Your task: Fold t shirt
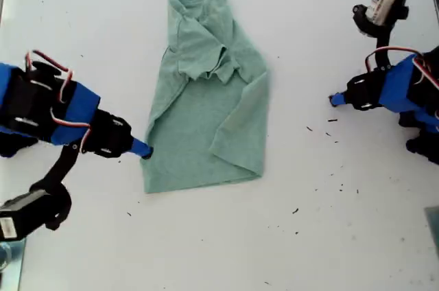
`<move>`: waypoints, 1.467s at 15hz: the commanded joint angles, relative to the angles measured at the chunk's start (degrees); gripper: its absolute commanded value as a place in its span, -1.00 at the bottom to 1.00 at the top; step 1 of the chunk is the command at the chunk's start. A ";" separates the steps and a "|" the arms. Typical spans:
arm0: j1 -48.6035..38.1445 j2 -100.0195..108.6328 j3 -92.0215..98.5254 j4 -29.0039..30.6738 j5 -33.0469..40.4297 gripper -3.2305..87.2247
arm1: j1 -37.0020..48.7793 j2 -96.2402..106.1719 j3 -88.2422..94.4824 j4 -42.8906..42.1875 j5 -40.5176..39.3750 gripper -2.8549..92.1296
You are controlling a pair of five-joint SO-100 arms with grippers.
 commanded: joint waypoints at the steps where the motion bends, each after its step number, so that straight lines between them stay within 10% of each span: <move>1: 1.93 -0.35 6.94 -10.02 -2.20 -0.47 | -1.05 0.79 0.35 -1.23 0.09 -0.89; 5: 3.16 -9.84 10.28 -21.36 -2.37 -0.45 | -1.67 1.41 0.62 -0.97 0.18 -0.89; 8: 2.55 -12.83 10.20 -23.64 -3.16 -0.93 | -1.76 2.99 1.14 -0.44 0.18 -0.89; 16: -4.75 9.84 1.23 -5.80 -3.34 -0.93 | -1.41 7.38 2.55 0.97 0.62 -0.89; 22: -1.93 -28.39 -44.82 -5.98 5.19 -0.93 | -1.23 11.60 3.87 2.64 1.05 -0.89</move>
